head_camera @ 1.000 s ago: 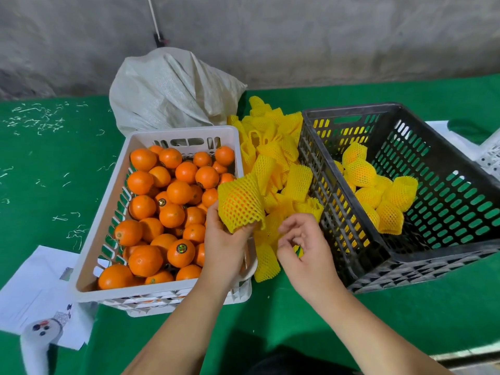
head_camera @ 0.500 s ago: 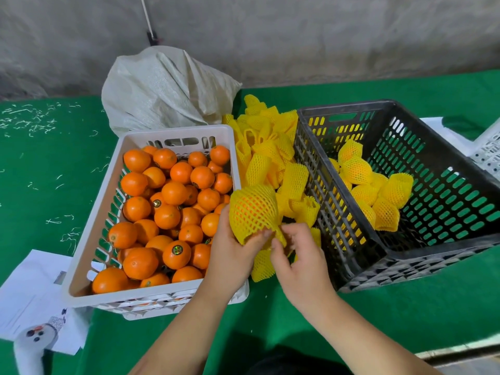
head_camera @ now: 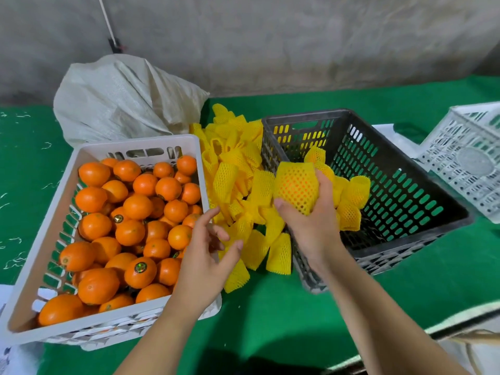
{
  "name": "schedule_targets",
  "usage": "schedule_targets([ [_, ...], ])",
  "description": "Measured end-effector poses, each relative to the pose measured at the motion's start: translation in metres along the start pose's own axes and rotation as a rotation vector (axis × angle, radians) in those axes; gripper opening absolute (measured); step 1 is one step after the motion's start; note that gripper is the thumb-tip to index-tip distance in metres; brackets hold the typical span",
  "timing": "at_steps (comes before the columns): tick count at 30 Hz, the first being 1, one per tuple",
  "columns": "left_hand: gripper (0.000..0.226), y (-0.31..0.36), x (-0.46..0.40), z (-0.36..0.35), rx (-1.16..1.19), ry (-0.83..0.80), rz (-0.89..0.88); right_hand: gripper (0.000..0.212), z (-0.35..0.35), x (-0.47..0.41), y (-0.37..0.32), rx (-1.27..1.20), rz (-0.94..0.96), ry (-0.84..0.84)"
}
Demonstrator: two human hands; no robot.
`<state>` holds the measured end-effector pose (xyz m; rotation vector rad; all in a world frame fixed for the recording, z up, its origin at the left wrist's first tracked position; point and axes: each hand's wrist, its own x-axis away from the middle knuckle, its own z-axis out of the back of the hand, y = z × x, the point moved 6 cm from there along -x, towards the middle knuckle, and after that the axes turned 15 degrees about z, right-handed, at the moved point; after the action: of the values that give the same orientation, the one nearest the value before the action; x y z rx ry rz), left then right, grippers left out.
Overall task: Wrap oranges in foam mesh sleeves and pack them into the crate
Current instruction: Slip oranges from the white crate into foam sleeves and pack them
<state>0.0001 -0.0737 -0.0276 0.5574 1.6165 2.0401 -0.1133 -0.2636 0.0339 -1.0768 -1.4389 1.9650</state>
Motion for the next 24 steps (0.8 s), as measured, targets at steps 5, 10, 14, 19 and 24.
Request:
schedule_targets([
  [5, 0.05, -0.004, -0.008, 0.005, 0.131, 0.04, 0.106, 0.094, 0.061, -0.076, 0.036, 0.232, -0.098, 0.195],
  [10, 0.043, -0.01, -0.01, 0.007, 0.179, 0.047, 0.172, 0.11, 0.052, -0.094, 0.059, 0.382, -0.24, 0.037],
  [14, 0.023, -0.009, -0.012, 0.004, 0.096, 0.073, 0.182, 0.097, 0.005, -0.077, 0.049, 0.77, 0.132, -0.28],
  [19, 0.017, -0.005, -0.013, -0.001, 0.051, 0.093, 0.177, 0.064, -0.049, -0.039, 0.056, 1.093, 0.44, -0.635],
  [24, 0.019, -0.014, -0.025, 0.036, 0.28, 0.13, 0.407, 0.019, -0.097, 0.042, 0.117, 0.797, 0.039, -1.033],
])
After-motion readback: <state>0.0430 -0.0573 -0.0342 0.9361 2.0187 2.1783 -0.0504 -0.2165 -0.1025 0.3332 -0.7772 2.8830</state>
